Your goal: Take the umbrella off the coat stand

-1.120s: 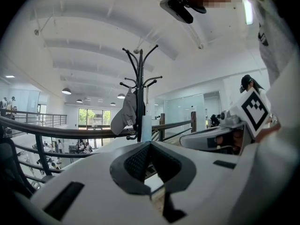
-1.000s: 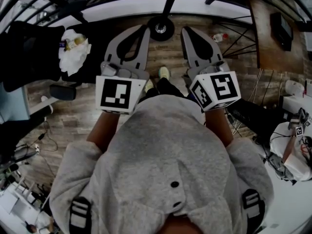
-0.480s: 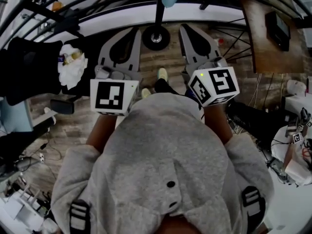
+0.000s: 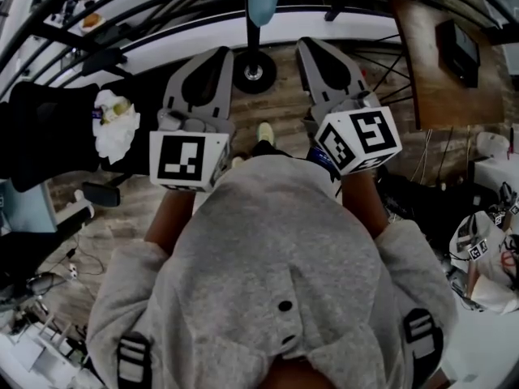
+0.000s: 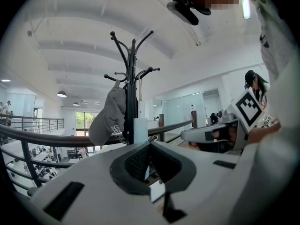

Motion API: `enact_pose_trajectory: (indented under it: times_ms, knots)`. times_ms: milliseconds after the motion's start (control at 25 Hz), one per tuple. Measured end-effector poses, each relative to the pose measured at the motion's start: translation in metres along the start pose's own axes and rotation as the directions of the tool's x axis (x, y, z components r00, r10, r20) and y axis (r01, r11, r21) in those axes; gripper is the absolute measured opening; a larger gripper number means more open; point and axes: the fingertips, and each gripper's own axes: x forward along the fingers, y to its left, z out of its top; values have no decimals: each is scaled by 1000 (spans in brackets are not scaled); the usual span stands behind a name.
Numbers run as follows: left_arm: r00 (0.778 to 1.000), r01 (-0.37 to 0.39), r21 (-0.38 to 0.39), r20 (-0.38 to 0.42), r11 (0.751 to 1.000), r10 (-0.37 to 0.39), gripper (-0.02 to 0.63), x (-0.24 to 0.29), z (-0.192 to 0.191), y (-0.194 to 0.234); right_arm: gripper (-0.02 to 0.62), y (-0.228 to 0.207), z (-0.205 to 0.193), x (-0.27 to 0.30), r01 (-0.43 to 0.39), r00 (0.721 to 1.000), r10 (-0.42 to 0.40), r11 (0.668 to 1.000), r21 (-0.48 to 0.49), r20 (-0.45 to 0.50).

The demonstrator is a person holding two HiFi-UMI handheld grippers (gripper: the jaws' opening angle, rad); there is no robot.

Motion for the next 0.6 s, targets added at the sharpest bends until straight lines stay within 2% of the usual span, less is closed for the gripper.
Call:
enact_pose_trajectory:
  times_ms: [280,600]
  knots:
    - [1000,-25,-7,-13,1000,25,12,29,-3,4,12,-23,5,15,-38,999,38,999,15,4]
    - [996,-90,-20,-8,996,89,12,51,1,7,14,-47,11,29,-70,998,70,997,-24,7]
